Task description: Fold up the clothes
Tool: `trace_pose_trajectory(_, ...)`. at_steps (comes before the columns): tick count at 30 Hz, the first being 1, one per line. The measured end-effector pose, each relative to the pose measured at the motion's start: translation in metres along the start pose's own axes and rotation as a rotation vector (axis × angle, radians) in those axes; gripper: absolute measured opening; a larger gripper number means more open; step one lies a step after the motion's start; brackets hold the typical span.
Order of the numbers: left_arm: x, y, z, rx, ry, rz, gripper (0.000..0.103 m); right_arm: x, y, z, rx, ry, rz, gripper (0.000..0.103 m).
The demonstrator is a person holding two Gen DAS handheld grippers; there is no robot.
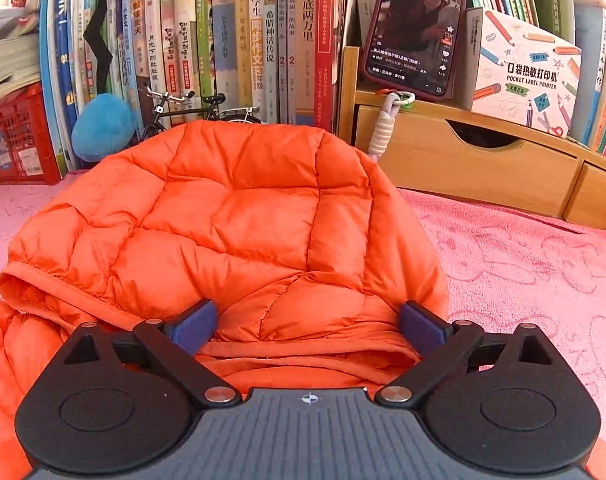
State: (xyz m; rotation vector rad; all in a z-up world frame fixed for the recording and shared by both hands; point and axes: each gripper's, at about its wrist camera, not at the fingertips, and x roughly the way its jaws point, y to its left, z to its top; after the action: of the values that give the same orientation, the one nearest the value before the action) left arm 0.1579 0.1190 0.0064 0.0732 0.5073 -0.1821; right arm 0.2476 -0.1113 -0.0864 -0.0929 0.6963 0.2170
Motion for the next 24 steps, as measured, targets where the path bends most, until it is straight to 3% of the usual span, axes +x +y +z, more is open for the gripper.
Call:
trace_pose_trajectory(3,0.029,-0.013,0.008,-0.076,-0.023,0.084,0.102,0.001,0.000,0.000,-0.001,0.001,-0.001,0.099)
trace_pose_trajectory(7,0.074,-0.049,-0.005,0.081,0.077,0.267,0.101,0.002,-0.001,0.000,0.002,0.003,0.000,0.100)
trace_pose_trajectory(9,0.087,-0.054,-0.015,0.140,0.116,0.321,0.102,0.002,-0.001,0.000,0.006,0.004,0.002,0.100)
trace_pose_trajectory(16,0.100,-0.023,-0.024,0.044,0.177,0.283,0.103,0.002,-0.001,0.000,0.009,0.008,0.011,0.102)
trace_pose_trajectory(24,0.100,-0.010,-0.027,-0.014,0.194,0.239,0.103,0.002,-0.002,0.001,0.010,0.012,0.019,0.103)
